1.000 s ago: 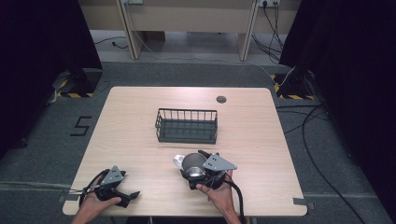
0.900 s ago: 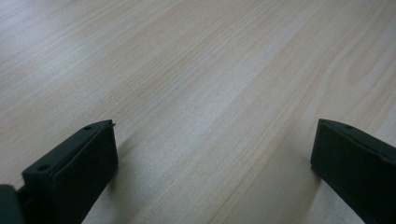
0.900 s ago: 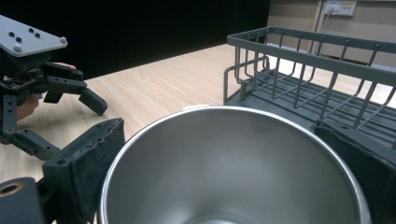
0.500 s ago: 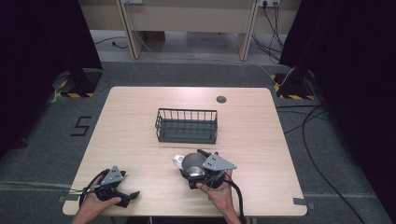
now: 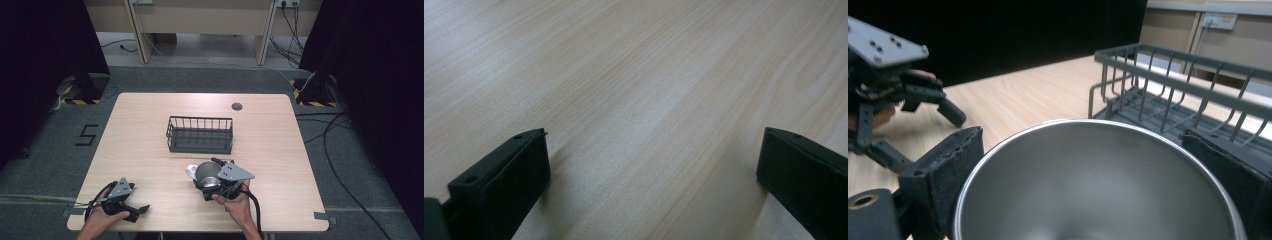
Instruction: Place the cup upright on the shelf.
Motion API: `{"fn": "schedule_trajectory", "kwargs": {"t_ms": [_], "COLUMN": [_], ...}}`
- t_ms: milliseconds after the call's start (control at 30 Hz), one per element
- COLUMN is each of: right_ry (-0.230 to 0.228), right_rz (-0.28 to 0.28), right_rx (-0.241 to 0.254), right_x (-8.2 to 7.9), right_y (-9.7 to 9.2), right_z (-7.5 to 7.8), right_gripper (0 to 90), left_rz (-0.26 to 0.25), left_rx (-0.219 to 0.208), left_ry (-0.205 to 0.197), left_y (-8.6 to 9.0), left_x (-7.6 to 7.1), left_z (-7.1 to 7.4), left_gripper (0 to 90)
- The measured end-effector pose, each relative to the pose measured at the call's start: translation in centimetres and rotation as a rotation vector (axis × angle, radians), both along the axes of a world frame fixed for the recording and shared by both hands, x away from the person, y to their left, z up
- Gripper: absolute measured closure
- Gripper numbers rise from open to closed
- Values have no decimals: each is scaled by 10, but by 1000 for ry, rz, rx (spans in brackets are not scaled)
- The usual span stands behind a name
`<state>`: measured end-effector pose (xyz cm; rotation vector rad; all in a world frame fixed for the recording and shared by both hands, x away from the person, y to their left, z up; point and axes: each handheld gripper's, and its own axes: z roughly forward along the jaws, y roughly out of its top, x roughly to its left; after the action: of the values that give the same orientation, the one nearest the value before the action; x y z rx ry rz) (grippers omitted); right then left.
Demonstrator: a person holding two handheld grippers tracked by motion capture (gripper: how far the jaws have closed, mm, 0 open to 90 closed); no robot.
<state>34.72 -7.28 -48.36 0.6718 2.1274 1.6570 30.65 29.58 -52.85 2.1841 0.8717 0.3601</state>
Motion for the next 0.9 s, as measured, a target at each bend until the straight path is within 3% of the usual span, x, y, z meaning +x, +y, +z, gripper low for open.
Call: {"fn": "schedule_trajectory", "kwargs": {"t_ms": [400, 900], "right_ry": [11, 5], "right_rz": [33, 77], "right_rx": [46, 34], "right_x": [15, 41], "right_y": [-5, -3], "right_z": [25, 65], "right_gripper": [64, 65], "left_rz": [0, 0], "left_rx": [0, 0], "left_ry": [0, 0], "left_y": [0, 0], "left_x": [0, 0], "left_z": [0, 0], "left_gripper": [0, 0]}}
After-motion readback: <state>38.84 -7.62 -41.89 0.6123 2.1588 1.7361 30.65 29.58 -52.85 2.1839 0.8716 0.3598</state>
